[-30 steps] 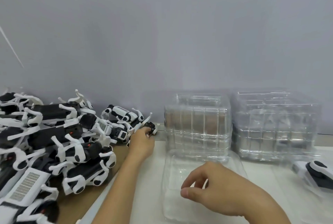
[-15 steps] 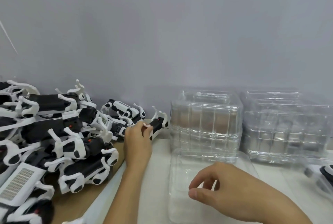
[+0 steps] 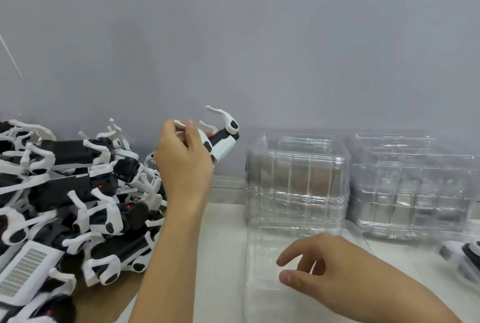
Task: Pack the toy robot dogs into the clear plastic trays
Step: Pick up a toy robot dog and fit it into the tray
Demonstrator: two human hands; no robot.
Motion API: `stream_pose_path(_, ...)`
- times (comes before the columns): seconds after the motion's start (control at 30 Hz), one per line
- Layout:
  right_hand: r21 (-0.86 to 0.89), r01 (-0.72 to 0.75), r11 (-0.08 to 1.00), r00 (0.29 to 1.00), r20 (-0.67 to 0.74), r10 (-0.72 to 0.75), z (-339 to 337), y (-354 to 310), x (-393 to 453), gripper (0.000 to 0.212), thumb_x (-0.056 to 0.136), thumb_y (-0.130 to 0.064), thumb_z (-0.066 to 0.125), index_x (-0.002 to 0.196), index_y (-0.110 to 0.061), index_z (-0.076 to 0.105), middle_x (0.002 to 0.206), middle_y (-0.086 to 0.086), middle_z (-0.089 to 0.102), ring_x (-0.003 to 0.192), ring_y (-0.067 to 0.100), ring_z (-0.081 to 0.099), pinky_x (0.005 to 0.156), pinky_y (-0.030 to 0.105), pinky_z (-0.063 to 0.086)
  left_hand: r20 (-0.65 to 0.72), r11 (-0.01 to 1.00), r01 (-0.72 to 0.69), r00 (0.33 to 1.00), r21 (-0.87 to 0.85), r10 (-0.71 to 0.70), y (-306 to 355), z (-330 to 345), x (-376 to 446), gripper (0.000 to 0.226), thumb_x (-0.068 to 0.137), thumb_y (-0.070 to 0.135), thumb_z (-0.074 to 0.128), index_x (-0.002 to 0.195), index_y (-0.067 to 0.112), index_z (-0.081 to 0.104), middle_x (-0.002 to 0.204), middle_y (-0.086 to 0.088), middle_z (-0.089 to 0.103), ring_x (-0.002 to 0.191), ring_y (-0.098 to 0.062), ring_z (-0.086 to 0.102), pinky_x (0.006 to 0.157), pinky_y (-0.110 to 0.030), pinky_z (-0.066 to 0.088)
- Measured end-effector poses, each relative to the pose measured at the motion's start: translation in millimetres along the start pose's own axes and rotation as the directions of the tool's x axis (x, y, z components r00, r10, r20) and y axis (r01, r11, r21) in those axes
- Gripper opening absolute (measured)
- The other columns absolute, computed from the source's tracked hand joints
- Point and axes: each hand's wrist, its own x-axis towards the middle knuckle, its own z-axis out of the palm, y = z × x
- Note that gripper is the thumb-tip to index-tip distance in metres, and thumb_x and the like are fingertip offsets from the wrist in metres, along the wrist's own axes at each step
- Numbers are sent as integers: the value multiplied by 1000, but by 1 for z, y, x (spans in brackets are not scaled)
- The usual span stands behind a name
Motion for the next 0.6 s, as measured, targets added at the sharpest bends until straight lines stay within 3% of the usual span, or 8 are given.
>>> stream_pose_path(0.1, 28, 87, 996, 977, -199, -79, -7, 1, 5, 14, 86, -54, 66, 95, -45, 70, 88, -32, 65, 81, -5, 63, 70, 14, 48, -6, 996, 87, 996, -34, -88, 19, -8, 3, 25, 104, 28, 44, 84, 16, 54, 85, 3, 76, 81, -24, 67, 81, -43, 53)
stream_pose_path(0.17, 99, 184, 978, 884, -451, -121, -10, -2, 8, 16, 85, -41, 71, 100, -44, 68, 87, -25, 66, 81, -1, 62, 68, 13, 48, 45, 988, 152, 988, -17, -151, 31, -12, 3, 30, 102, 27, 47, 85, 7, 61, 77, 4, 76, 82, -24, 69, 80, -41, 54)
stream_pose_path(0.23, 133, 290, 948, 772, -618, -150, -10, -6, 10, 43, 81, -34, 76, 116, -51, 58, 99, -25, 61, 91, -2, 60, 70, 14, 49, 132, 978, 210, 970, -17, -206, 41, -15, 1, 34, 98, 23, 51, 71, 8, 64, 69, 4, 75, 79, -27, 71, 78, -41, 54)
stream_pose_path(0.3, 61, 349, 935, 692, -690, -214, -8, -8, 10, 73, 76, -32, 81, 132, -58, 42, 120, -34, 45, 108, -4, 52, 81, 16, 48, 246, 953, 298, 930, -61, -275, 48, -15, -3, 35, 94, 19, 55, 59, 15, 61, 74, -8, 76, 78, -32, 71, 78, -44, 55)
stream_pose_path(0.37, -16, 370, 929, 653, -707, -272, -7, -9, 10, 92, 72, -29, 85, 138, -63, 31, 139, -32, 29, 126, -4, 41, 99, 29, 43, 393, 905, 413, 853, -107, -343, 50, -11, -7, 23, 90, 15, 57, 68, 11, 63, 86, -18, 76, 74, -31, 69, 74, -46, 54)
stream_pose_path(0.43, -59, 391, 918, 618, -723, -310, -6, -11, 12, 99, 69, -24, 87, 139, -63, 30, 146, -26, 26, 133, 0, 36, 102, 33, 40, 535, 832, 537, 747, -136, -395, 52, -3, -14, 21, 91, 14, 60, 71, 9, 64, 85, -14, 77, 72, -27, 68, 72, -46, 57)
stream_pose_path(0.53, -126, 445, 887, 487, -797, -358, -9, -7, 12, 91, 70, -15, 86, 135, -55, 37, 134, -15, 43, 122, 3, 45, 95, 20, 42, 698, 734, 670, 577, -108, -424, 55, 9, -28, 21, 92, 17, 60, 72, 15, 63, 67, -5, 67, 60, -23, 62, 52, -31, 53)
stream_pose_path(0.6, -156, 437, 886, 406, -845, -349, -15, -2, 11, 78, 72, -10, 82, 131, -46, 45, 122, -8, 49, 112, -3, 47, 88, 11, 43, 758, 710, 698, 513, -95, -403, 58, 17, -38, 24, 94, 15, 58, 70, 14, 62, 61, -5, 62, 51, -22, 59, 42, -27, 47)
